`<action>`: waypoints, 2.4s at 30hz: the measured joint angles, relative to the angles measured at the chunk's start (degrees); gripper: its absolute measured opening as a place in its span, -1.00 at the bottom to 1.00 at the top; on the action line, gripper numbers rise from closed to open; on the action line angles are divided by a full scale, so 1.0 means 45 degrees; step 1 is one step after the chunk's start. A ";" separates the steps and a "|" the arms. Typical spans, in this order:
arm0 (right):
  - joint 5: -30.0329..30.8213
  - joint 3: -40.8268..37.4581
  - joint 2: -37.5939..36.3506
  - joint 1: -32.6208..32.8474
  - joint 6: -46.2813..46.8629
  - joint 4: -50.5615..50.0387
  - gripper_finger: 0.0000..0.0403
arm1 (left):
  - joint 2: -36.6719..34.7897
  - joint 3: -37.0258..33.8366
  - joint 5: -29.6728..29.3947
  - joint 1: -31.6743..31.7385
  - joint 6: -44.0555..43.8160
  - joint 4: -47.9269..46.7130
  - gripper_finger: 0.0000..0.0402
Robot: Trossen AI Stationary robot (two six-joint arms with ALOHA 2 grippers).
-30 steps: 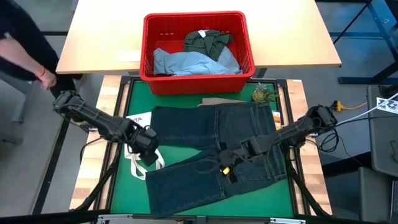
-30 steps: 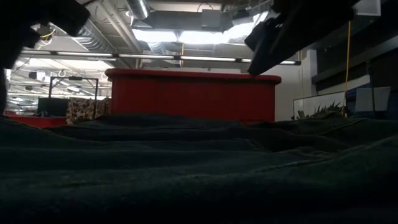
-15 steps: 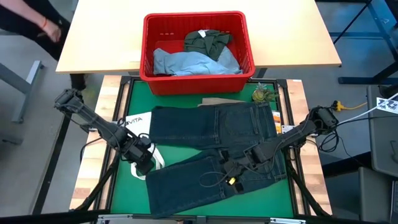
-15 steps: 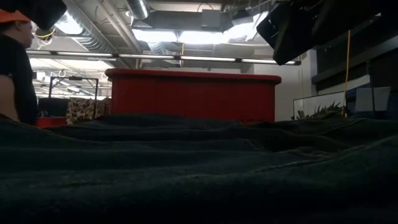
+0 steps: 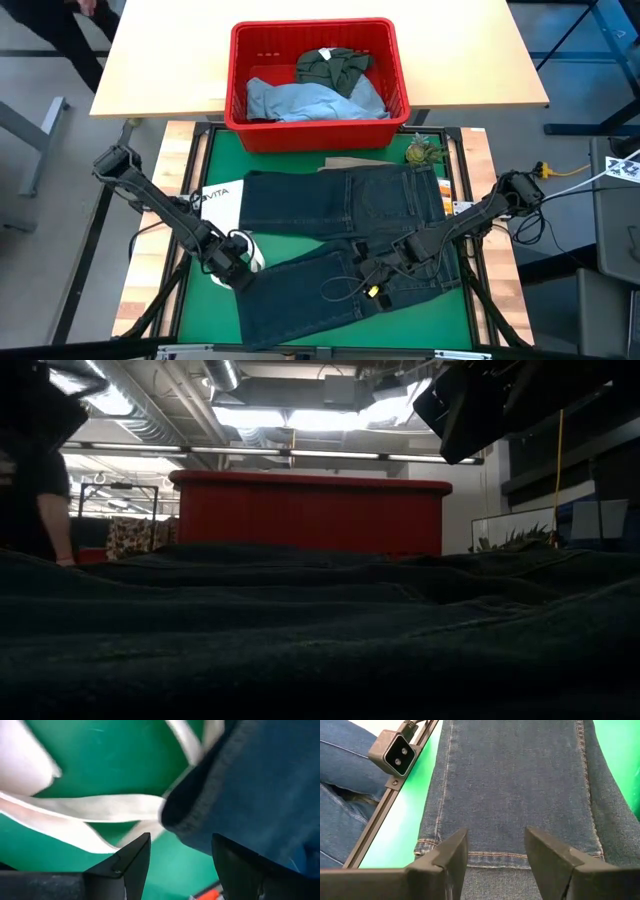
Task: Fold Laundry from Bin
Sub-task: Fold the dark blue jeans
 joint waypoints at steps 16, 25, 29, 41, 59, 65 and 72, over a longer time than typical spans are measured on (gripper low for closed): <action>-0.0005 0.0005 0.0000 0.0000 0.0005 -0.0019 -0.04 | 0.0088 -0.1832 -0.0091 -0.0027 -0.0674 0.3564 0.00; -0.0010 0.0005 0.0000 0.0000 0.0000 -0.0019 -0.04 | 0.0088 -0.1872 0.0539 -0.0212 -0.0652 0.3951 0.00; -0.0010 0.0005 0.0000 0.0000 0.0003 -0.0019 -0.04 | 0.0088 -0.1872 -0.0021 -0.0202 -0.0634 0.4401 -0.14; -0.0010 0.0005 0.0000 0.0000 0.0005 0.0005 -0.04 | 0.0068 -0.1872 0.0447 -0.0187 -0.1615 0.5867 -0.94; -0.0885 0.0004 -0.0005 0.0663 -0.2373 0.4012 -0.04 | 0.0066 -0.1872 -0.1417 0.1875 -0.1107 1.1369 -0.95; 0.0161 0.0005 -0.0005 0.1469 -0.4255 0.5796 -0.04 | 0.0063 -0.1872 -0.1654 0.2938 -0.0551 1.1916 -0.95; 0.2278 0.0005 -0.0010 0.1996 -0.1844 0.6600 -0.04 | 0.0063 -0.1872 -0.2858 0.3685 0.0081 1.2491 -0.95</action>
